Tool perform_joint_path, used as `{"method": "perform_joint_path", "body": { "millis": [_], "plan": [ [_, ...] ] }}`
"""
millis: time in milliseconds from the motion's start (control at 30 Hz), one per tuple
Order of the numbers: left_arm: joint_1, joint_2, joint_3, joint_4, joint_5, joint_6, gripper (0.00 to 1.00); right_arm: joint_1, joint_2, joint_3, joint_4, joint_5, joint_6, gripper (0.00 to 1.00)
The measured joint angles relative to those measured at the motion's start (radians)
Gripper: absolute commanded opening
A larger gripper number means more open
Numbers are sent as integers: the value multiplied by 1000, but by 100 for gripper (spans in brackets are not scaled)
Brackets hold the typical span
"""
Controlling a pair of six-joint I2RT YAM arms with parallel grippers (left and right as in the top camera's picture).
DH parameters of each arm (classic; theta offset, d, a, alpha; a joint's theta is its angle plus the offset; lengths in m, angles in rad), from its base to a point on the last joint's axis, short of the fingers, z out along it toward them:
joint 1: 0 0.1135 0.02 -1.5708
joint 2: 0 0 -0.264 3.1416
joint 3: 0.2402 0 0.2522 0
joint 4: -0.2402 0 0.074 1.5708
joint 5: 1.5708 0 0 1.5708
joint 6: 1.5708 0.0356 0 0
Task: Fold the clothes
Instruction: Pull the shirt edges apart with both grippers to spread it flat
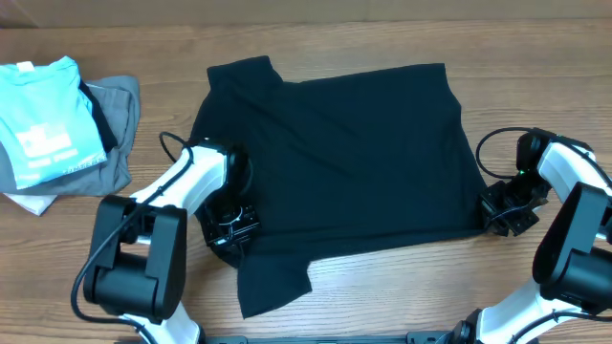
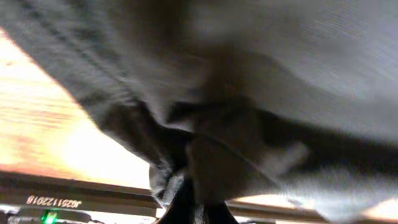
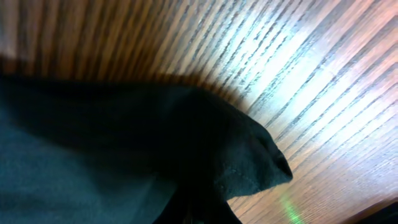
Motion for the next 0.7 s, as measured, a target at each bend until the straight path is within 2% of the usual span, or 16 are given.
{"method": "perform_joint_path", "body": {
  "millis": [167,367,533,700],
  "plan": [
    [-13,-127,1,-31,58,87,4,-6,-18,0,-32,8,-10,4],
    [-3,-309,6,-90,74,120,4,-6,-108,38,-80,10,-29,4],
    [0,-338,6,-81,79,123,4,-6,-156,65,-82,6,-63,4],
    [3,-338,6,15,84,119,4,-6,-158,71,-16,-22,-150,4]
  ]
}}
